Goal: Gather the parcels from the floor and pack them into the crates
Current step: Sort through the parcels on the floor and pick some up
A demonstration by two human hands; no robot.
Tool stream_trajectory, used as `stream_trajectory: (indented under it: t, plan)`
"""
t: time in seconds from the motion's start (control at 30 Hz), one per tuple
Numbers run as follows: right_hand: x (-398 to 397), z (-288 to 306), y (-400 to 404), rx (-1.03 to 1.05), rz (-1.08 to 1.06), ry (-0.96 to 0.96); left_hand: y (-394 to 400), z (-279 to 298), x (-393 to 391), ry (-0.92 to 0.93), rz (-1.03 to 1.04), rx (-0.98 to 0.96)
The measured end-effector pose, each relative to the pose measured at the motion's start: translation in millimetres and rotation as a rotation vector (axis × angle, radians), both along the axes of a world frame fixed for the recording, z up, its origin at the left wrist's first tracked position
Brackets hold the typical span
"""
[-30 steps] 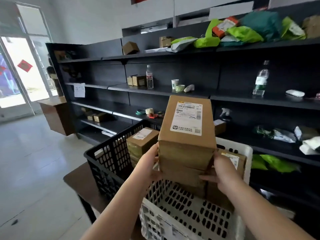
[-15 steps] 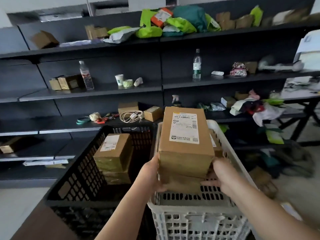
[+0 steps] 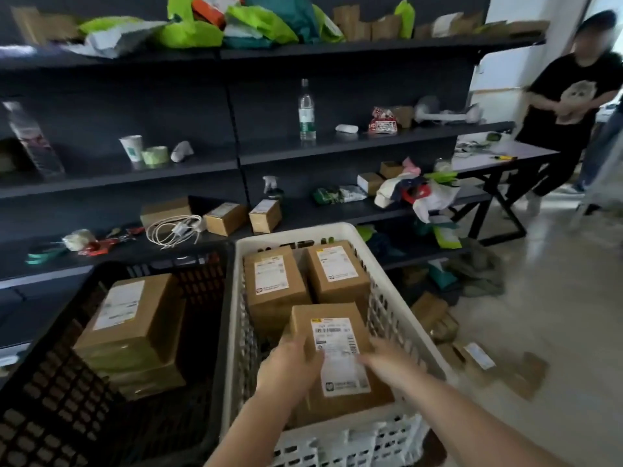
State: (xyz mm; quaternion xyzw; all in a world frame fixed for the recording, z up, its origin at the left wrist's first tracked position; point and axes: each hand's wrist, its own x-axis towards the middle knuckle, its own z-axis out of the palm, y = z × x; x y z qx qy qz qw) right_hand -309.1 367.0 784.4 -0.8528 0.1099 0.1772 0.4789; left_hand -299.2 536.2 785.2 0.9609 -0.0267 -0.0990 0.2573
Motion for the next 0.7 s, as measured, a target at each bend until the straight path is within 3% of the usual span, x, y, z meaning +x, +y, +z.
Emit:
stream_trajectory:
  t: [0.13, 0.33, 0.5, 0.7]
  plan:
    - [11, -3, -55, -0.134, 0.006, -0.148, -62, 9, 16, -0.196, -0.015, 0.3]
    - [20, 0, -204, -0.449, 0.036, -0.465, -211, 16, 36, -0.316, -0.184, 0.169]
    - [22, -6, -342, -0.701, 0.115, -0.41, -350, 0, 48, -0.207, -0.301, 0.262]
    - [56, -27, -444, -0.728, 0.197, -0.355, -433, -27, 78, -0.169, -0.287, 0.35]
